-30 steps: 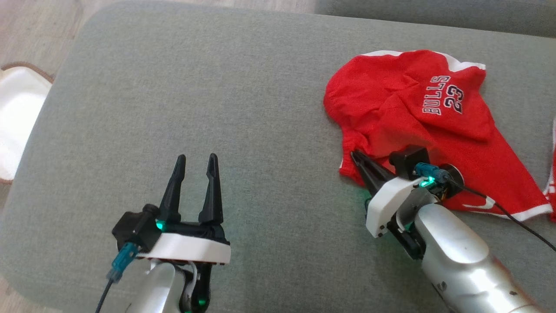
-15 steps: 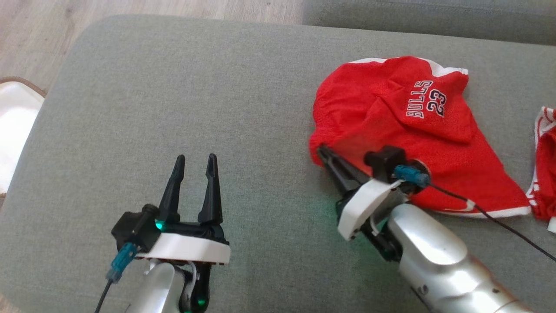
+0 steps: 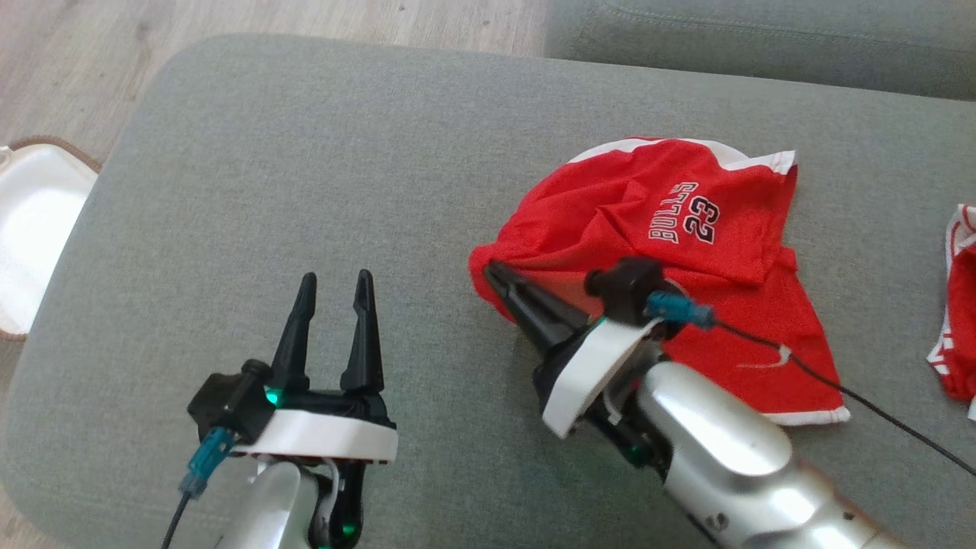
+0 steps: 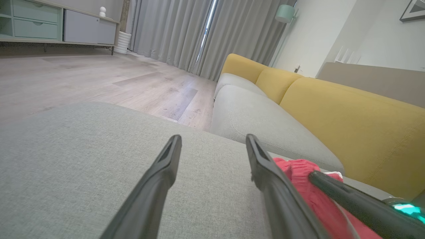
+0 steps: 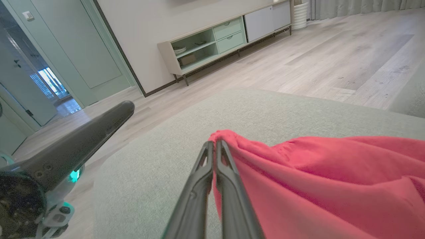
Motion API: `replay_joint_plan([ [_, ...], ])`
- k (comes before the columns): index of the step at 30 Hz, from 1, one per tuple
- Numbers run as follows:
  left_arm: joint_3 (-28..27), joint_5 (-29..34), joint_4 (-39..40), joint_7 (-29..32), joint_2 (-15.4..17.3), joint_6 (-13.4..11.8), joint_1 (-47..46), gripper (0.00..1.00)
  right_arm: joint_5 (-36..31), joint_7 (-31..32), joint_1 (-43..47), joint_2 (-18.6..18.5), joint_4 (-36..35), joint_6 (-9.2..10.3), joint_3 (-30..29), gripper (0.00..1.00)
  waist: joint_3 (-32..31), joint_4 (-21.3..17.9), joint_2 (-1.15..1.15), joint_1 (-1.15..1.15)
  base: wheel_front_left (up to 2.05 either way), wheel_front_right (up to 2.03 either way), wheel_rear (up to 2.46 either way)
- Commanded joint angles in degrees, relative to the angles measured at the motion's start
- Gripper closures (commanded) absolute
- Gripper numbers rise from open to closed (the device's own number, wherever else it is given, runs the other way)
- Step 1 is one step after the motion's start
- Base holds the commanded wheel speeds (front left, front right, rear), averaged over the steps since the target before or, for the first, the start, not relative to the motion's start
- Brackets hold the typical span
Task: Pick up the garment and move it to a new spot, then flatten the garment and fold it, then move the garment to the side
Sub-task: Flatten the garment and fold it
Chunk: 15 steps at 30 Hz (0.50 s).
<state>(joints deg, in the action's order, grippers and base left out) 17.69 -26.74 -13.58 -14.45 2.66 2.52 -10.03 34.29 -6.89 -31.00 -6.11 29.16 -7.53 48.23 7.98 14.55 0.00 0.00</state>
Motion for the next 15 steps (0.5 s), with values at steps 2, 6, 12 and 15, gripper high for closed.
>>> replay_joint_plan([
  [2, -2.27, 0.33, 2.12, -0.55, 0.21, 0.01, -0.84, 0.0, -0.58, 0.56, -1.04, 0.69, -1.24, 0.04, -2.13, 1.0, 0.34, 0.34, 0.0, 0.0, 0.0, 0.0, 0.0],
  [6, -2.16, 0.14, 2.37, -0.55, 0.21, 0.06, -1.03, 0.0, -2.92, 2.22, -1.79, 0.07, 2.97, 0.04, -7.04, 1.0, 1.13, 0.97, 0.0, 0.0, 0.0, 0.0, 0.0],
  [12, -1.58, -0.26, 2.42, -0.55, 0.21, -0.04, -1.83, 0.0, -7.2, 3.73, -3.78, -0.58, 10.91, 0.04, -11.63, 1.0, 2.73, 1.47, 0.0, 0.0, 0.0, 0.0, 0.0],
  [15, -1.46, -0.31, 2.35, -0.55, 0.21, -0.07, -2.31, 0.0, -8.55, 3.43, -4.96, -0.29, 14.07, 0.04, -12.53, 1.0, 3.4, 1.43, 0.0, 0.0, 0.0, 0.0, 0.0],
])
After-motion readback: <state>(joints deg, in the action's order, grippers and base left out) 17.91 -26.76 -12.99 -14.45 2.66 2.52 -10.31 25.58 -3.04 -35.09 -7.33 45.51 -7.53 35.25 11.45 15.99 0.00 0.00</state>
